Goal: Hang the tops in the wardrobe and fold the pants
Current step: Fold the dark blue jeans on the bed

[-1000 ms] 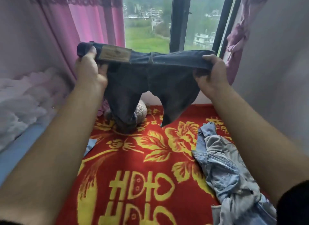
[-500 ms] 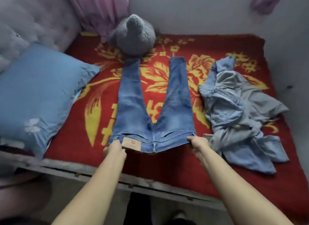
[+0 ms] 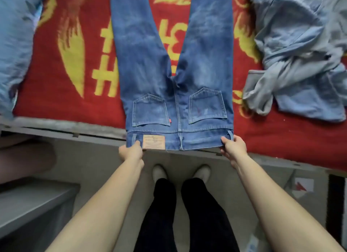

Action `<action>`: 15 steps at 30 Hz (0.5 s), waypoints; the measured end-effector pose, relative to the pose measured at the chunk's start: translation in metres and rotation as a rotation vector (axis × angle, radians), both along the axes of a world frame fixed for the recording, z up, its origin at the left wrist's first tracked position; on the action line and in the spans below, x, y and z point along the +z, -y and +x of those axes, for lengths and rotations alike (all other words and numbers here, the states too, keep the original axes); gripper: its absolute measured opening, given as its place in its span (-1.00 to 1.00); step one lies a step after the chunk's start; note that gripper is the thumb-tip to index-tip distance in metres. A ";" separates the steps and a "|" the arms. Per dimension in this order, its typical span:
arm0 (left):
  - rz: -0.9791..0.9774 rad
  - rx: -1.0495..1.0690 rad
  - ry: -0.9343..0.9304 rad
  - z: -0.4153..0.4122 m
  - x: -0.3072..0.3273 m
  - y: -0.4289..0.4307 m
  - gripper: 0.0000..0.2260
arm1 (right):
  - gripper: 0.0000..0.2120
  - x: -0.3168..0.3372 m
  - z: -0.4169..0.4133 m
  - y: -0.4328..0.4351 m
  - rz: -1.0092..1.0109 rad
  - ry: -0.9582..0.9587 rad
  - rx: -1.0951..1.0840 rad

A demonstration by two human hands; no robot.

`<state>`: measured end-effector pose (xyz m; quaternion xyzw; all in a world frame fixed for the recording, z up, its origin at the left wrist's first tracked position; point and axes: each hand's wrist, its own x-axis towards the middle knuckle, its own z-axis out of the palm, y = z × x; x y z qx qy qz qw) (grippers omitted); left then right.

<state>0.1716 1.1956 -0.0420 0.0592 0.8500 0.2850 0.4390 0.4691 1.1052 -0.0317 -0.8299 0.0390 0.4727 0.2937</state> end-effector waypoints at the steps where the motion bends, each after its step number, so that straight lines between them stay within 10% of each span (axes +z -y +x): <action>1: -0.038 -0.013 -0.017 -0.004 -0.019 0.008 -0.77 | -0.82 -0.016 -0.003 0.005 -0.035 0.033 0.033; 9: -0.202 -0.510 -0.548 0.004 -0.059 0.028 -0.55 | -0.44 -0.063 -0.009 0.011 -0.165 0.468 0.405; 15: 0.441 -1.148 -0.657 0.063 -0.053 0.027 -0.67 | -0.35 -0.068 0.013 -0.022 0.074 0.575 0.344</action>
